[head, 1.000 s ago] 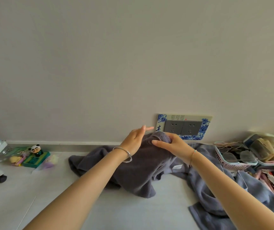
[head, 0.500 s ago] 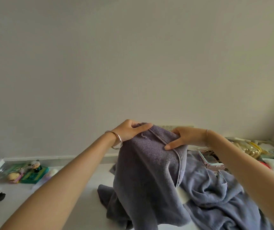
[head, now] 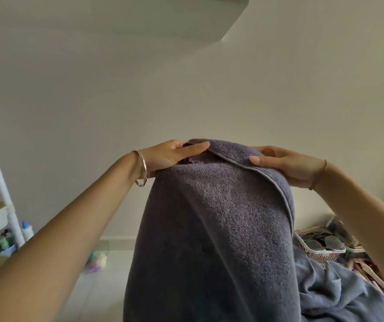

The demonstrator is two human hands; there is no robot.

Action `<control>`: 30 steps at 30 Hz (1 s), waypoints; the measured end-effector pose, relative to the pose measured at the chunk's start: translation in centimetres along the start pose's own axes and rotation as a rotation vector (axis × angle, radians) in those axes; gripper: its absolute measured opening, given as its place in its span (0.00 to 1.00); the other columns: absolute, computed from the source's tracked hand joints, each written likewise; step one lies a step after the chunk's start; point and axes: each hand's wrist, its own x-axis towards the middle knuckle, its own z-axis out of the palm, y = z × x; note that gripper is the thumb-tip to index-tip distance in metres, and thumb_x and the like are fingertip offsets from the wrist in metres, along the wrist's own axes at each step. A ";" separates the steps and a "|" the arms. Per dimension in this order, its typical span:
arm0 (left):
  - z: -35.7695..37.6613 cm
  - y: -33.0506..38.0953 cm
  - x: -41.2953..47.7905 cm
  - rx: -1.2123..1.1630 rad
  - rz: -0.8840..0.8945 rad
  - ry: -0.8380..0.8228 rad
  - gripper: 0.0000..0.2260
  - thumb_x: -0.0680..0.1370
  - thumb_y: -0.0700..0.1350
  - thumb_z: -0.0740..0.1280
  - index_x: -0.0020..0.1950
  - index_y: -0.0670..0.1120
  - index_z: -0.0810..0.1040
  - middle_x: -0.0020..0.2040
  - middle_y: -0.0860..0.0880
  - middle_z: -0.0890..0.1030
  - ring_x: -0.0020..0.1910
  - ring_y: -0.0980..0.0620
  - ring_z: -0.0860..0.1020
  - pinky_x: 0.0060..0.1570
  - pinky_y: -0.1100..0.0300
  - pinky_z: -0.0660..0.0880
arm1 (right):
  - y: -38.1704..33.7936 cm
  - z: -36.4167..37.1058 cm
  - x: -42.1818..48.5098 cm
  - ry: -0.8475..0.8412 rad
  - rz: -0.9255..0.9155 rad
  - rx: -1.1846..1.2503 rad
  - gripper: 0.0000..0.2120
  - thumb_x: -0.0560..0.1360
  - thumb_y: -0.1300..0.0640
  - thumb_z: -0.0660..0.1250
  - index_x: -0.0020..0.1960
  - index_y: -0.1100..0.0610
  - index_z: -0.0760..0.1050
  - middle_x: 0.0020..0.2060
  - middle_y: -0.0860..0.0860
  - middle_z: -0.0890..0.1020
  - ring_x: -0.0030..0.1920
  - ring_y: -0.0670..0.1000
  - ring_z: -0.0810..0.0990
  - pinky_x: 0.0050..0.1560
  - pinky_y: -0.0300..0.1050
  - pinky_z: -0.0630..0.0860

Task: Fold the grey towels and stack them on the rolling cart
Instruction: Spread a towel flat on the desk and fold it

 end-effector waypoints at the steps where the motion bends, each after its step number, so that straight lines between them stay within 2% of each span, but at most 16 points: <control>1: -0.3 -0.3 -0.1 0.025 -0.019 0.000 0.28 0.67 0.63 0.67 0.55 0.42 0.80 0.54 0.41 0.82 0.49 0.47 0.80 0.56 0.54 0.75 | 0.3 0.1 0.4 0.023 0.001 0.010 0.28 0.62 0.41 0.77 0.56 0.56 0.80 0.50 0.56 0.82 0.48 0.53 0.80 0.48 0.42 0.79; 3: -0.4 -2.2 0.2 0.082 -0.083 -0.013 0.29 0.67 0.64 0.67 0.57 0.44 0.79 0.54 0.45 0.83 0.50 0.50 0.81 0.56 0.57 0.76 | 2.1 0.3 1.2 0.046 0.056 0.008 0.30 0.62 0.41 0.77 0.57 0.59 0.77 0.49 0.57 0.81 0.47 0.54 0.80 0.46 0.42 0.80; 5: 0.4 -5.4 0.6 0.123 -0.177 -0.047 0.32 0.66 0.69 0.65 0.59 0.47 0.79 0.54 0.48 0.83 0.53 0.50 0.81 0.59 0.56 0.75 | 5.4 0.9 2.0 0.031 0.194 -0.027 0.31 0.63 0.41 0.75 0.57 0.61 0.75 0.47 0.56 0.82 0.46 0.54 0.80 0.45 0.43 0.80; 8: 2.5 -12.1 1.3 0.215 -0.373 -0.054 0.35 0.66 0.73 0.59 0.61 0.49 0.77 0.57 0.49 0.81 0.55 0.50 0.79 0.61 0.53 0.74 | 12.4 3.2 3.1 0.104 0.377 0.022 0.20 0.70 0.46 0.71 0.52 0.61 0.78 0.44 0.54 0.83 0.43 0.49 0.81 0.45 0.41 0.80; 10: 4.0 -17.0 1.7 0.295 -0.509 -0.006 0.39 0.65 0.75 0.59 0.62 0.47 0.76 0.59 0.49 0.79 0.57 0.49 0.77 0.63 0.53 0.71 | 17.5 4.9 3.7 0.219 0.470 0.002 0.19 0.69 0.46 0.72 0.51 0.60 0.79 0.43 0.53 0.82 0.43 0.49 0.80 0.44 0.42 0.77; 12: 5.4 -21.1 1.8 0.357 -0.579 0.071 0.34 0.70 0.71 0.60 0.60 0.44 0.77 0.58 0.47 0.78 0.56 0.47 0.76 0.59 0.58 0.70 | 21.8 5.9 3.8 0.323 0.522 -0.046 0.13 0.71 0.51 0.72 0.51 0.58 0.79 0.43 0.52 0.81 0.42 0.47 0.78 0.42 0.40 0.74; 13: 5.9 -22.8 1.8 0.362 -0.574 0.134 0.29 0.73 0.66 0.62 0.58 0.43 0.78 0.57 0.46 0.79 0.54 0.47 0.76 0.54 0.60 0.69 | 23.6 6.3 3.7 0.356 0.534 -0.041 0.08 0.74 0.57 0.70 0.53 0.57 0.77 0.43 0.51 0.80 0.40 0.45 0.79 0.41 0.37 0.75; 15: 6.6 -25.7 1.8 0.377 -0.547 0.251 0.19 0.76 0.57 0.65 0.56 0.43 0.79 0.56 0.44 0.81 0.54 0.47 0.77 0.49 0.63 0.68 | 26.3 6.5 2.9 0.406 0.592 -0.067 0.08 0.75 0.63 0.67 0.54 0.58 0.76 0.45 0.53 0.80 0.43 0.47 0.79 0.40 0.36 0.74; 17: 7.3 -27.7 2.0 0.447 -0.574 0.288 0.20 0.76 0.55 0.65 0.62 0.44 0.75 0.61 0.45 0.78 0.59 0.45 0.76 0.56 0.60 0.70 | 28.3 6.7 1.7 0.412 0.656 -0.088 0.07 0.74 0.62 0.68 0.51 0.56 0.77 0.46 0.55 0.80 0.45 0.50 0.77 0.41 0.38 0.73; 19: 8.6 -29.2 2.4 0.494 -0.598 0.239 0.24 0.76 0.58 0.64 0.67 0.47 0.70 0.65 0.46 0.74 0.64 0.45 0.73 0.63 0.54 0.69 | 29.8 6.8 0.4 0.358 0.723 -0.077 0.06 0.74 0.59 0.69 0.49 0.52 0.78 0.47 0.53 0.80 0.46 0.49 0.77 0.43 0.37 0.73; 22: 11.6 -30.1 3.1 0.504 -0.537 0.156 0.24 0.77 0.58 0.63 0.68 0.47 0.69 0.67 0.48 0.73 0.66 0.47 0.71 0.66 0.54 0.66 | 32.4 7.1 -1.0 0.303 0.805 -0.105 0.07 0.73 0.57 0.70 0.52 0.50 0.78 0.48 0.50 0.80 0.49 0.47 0.77 0.44 0.36 0.73; 24: 13.7 -30.7 3.5 0.494 -0.506 0.078 0.21 0.78 0.57 0.61 0.67 0.48 0.70 0.67 0.51 0.73 0.66 0.49 0.71 0.66 0.57 0.65 | 34.1 7.6 -1.8 0.301 0.837 -0.141 0.11 0.73 0.55 0.71 0.54 0.50 0.78 0.50 0.49 0.81 0.51 0.47 0.76 0.44 0.35 0.73; 27: 16.3 -31.4 4.3 0.437 -0.469 -0.015 0.19 0.78 0.57 0.61 0.65 0.49 0.72 0.65 0.50 0.75 0.63 0.50 0.73 0.63 0.57 0.68 | 36.7 8.3 -2.9 0.244 0.867 -0.199 0.17 0.71 0.53 0.72 0.60 0.51 0.77 0.56 0.48 0.79 0.55 0.46 0.76 0.53 0.36 0.71; 30: 18.5 -32.0 5.1 0.363 -0.425 -0.046 0.16 0.79 0.55 0.59 0.62 0.49 0.75 0.60 0.50 0.78 0.59 0.50 0.75 0.60 0.55 0.71 | 38.7 9.2 -3.2 0.194 0.875 -0.239 0.16 0.73 0.55 0.70 0.60 0.54 0.77 0.57 0.48 0.79 0.56 0.46 0.76 0.60 0.39 0.71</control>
